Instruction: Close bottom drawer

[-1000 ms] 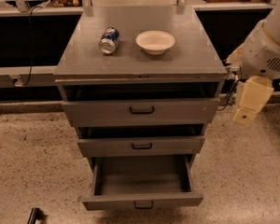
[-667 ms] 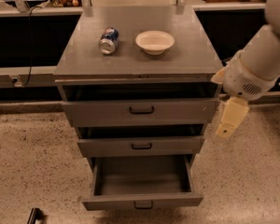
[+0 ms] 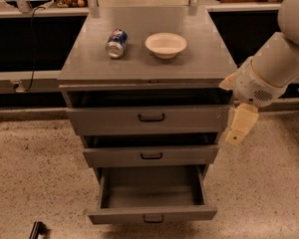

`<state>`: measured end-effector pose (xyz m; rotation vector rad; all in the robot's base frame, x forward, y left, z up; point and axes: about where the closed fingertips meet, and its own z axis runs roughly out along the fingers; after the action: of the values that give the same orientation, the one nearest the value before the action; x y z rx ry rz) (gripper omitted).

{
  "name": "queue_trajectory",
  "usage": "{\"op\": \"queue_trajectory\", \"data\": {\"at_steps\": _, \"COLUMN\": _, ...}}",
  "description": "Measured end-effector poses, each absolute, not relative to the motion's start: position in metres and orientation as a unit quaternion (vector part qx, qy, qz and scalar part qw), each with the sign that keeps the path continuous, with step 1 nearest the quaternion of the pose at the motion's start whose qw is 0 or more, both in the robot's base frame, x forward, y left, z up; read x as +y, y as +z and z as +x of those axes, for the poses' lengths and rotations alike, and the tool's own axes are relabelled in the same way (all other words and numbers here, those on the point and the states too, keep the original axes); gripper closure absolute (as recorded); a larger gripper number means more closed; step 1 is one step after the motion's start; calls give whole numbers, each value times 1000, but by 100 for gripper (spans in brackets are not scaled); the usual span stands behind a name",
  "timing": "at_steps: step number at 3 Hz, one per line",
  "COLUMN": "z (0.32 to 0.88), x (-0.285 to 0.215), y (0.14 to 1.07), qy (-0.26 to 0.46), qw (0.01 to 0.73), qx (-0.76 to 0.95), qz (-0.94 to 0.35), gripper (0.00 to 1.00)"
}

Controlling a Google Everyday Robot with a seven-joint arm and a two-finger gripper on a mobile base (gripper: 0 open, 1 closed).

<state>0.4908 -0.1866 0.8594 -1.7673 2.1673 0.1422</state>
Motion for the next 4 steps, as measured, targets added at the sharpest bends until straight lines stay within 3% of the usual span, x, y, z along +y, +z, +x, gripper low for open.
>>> {"op": "queue_trajectory", "data": {"at_steps": 1, "z": 484, "x": -172, "y": 800, "qy": 136, "qw": 189, "qx": 740, "qz": -631, "gripper": 0}}
{"op": "queue_trajectory", "data": {"at_steps": 2, "z": 475, "x": -155, "y": 765, "qy": 189, "qw": 282, "qx": 711, "qz": -615, "gripper": 0}}
{"op": "queue_trajectory", "data": {"at_steps": 3, "z": 482, "x": -171, "y": 772, "qy": 160, "qw": 338, "qx": 703, "qz": -605, "gripper": 0}}
{"op": "queue_trajectory", "data": {"at_steps": 4, "z": 496, "x": -164, "y": 722, "qy": 179, "qw": 326, "qx": 721, "qz": -584, "gripper": 0}}
